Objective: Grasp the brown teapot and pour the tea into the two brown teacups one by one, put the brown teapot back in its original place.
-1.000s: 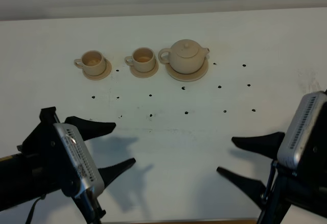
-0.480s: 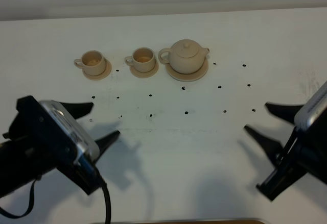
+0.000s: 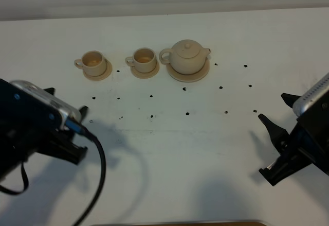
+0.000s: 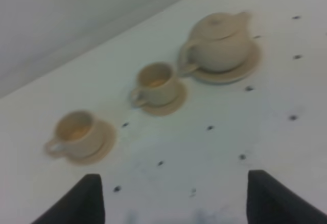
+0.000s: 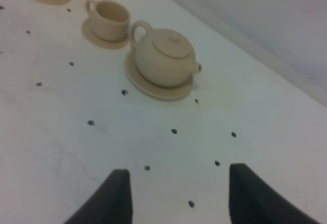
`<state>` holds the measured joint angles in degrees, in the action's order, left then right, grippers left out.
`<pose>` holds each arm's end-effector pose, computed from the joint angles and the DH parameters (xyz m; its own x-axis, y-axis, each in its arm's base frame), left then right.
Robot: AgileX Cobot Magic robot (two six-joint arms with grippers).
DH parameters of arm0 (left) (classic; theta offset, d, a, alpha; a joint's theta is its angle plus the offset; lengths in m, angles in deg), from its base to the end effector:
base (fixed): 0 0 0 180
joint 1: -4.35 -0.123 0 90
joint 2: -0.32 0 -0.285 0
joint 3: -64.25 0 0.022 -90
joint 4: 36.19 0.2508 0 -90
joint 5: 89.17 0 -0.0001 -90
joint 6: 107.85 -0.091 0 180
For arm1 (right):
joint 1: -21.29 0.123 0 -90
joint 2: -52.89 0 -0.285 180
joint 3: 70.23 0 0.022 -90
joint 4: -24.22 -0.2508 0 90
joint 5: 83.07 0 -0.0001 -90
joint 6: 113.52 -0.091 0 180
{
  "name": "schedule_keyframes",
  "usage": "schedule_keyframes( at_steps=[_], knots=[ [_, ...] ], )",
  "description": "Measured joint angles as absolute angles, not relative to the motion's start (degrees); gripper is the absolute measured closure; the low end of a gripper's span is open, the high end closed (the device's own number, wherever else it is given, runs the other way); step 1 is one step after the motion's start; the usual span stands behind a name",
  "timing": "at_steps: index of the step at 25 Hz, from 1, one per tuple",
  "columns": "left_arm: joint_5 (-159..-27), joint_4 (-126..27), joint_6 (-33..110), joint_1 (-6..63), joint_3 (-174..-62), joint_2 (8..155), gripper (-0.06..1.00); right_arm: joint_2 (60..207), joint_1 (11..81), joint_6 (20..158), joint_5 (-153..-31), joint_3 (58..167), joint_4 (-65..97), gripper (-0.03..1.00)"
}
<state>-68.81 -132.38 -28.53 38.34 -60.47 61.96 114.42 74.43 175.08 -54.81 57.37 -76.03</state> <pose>0.1608 -0.0706 0.2382 -0.3841 0.3395 -0.8586 0.3023 0.9249 0.2305 0.1373 0.1126 0.2524 -0.2356 -0.4940 -0.8369 -0.4969 0.8013 -0.3331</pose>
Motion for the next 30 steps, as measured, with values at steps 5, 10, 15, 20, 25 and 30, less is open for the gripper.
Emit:
schedule_keyframes(
  at_steps=[5,10,15,20,25,30],
  knots=[
    [-67.8,-137.8,-35.3,32.8,-61.8,62.0,0.45,115.0,74.4,174.1,-53.1,58.0,-76.0,0.54],
    [-71.2,-138.2,-33.9,31.4,-61.8,62.0,0.48,113.9,74.4,165.4,-58.1,58.0,-76.1,0.56],
    [-71.5,-138.2,-33.7,31.3,-61.8,62.0,0.49,113.8,73.5,156.8,-59.3,58.5,-76.2,0.56],
    [-70.9,-138.3,-33.7,31.3,-61.8,62.0,0.49,113.8,62.4,155.8,-55.7,61.9,-76.1,0.56],
    [-68.3,-138.3,-34.1,31.2,-61.8,62.0,0.49,113.8,44.5,155.9,-63.0,63.7,-76.1,0.58],
    [-64.4,-138.3,-34.1,30.5,-61.8,62.0,0.49,115.9,32.6,156.8,-68.7,63.7,-76.1,0.59]
  ],
)
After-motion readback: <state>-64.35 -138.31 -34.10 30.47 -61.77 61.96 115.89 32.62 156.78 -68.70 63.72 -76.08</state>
